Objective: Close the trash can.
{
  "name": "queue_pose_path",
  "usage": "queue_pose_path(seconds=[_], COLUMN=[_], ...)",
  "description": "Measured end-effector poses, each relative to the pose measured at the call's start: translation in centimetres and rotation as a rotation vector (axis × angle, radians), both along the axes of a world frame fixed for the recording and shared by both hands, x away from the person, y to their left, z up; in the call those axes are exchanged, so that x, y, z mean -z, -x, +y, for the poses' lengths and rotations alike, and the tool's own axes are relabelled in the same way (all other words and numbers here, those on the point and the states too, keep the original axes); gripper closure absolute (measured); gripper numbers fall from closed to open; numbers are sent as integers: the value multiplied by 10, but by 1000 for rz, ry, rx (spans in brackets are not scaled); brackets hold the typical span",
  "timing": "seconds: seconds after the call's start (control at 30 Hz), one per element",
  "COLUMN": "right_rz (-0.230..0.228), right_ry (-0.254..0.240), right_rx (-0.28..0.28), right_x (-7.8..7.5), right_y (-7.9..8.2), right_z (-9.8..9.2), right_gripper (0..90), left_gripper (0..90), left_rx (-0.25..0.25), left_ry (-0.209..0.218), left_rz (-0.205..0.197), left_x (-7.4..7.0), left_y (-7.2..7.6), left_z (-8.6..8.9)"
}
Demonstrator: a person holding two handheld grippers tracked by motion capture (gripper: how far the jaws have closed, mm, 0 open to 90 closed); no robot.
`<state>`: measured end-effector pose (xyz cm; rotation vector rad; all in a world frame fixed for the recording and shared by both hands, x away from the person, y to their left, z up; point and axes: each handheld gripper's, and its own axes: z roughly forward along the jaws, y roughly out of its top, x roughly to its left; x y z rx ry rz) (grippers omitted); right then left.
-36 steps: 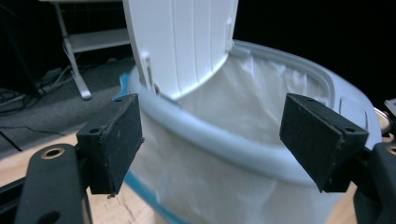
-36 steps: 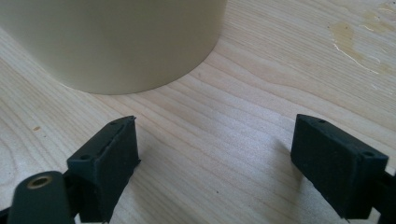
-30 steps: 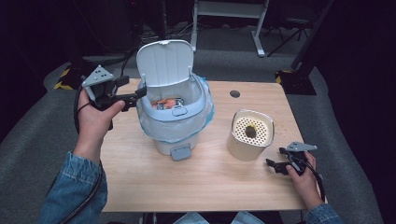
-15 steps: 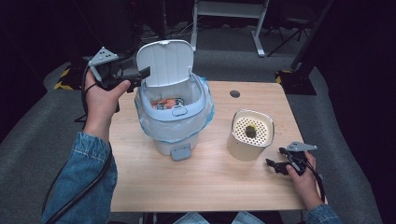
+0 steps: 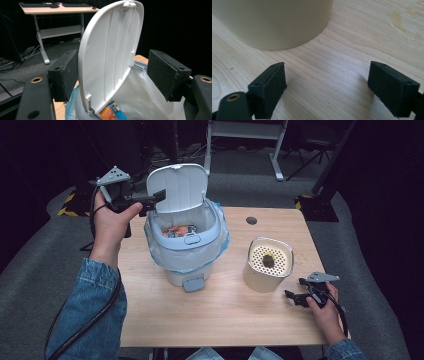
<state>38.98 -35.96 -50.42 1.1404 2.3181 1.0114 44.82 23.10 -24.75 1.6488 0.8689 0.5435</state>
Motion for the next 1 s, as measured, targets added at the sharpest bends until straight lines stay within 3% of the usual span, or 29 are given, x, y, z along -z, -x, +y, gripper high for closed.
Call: queue_pose_path(seconds=[0.07,0.23,0.57,0.7,1.0], right_rz=[0,0,0,0,0], right_ry=[0,0,0,0,0], right_rx=[0,0,0,0,0], right_x=[0,0,0,0,0], right_y=[0,0,0,0,0], right_z=[0,0,0,0,0], right_gripper=[152,152,152,152,152], left_gripper=[250,237,244,266,392], left_rx=[8,61,100,168,229], left_ry=[-2,-47,-121,-100,-78], left_rz=[-2,12,6,38,84], left_x=[0,2,7,12,19], left_y=[2,23,51,56,54], left_z=[-1,-6,-19,-29,-43])
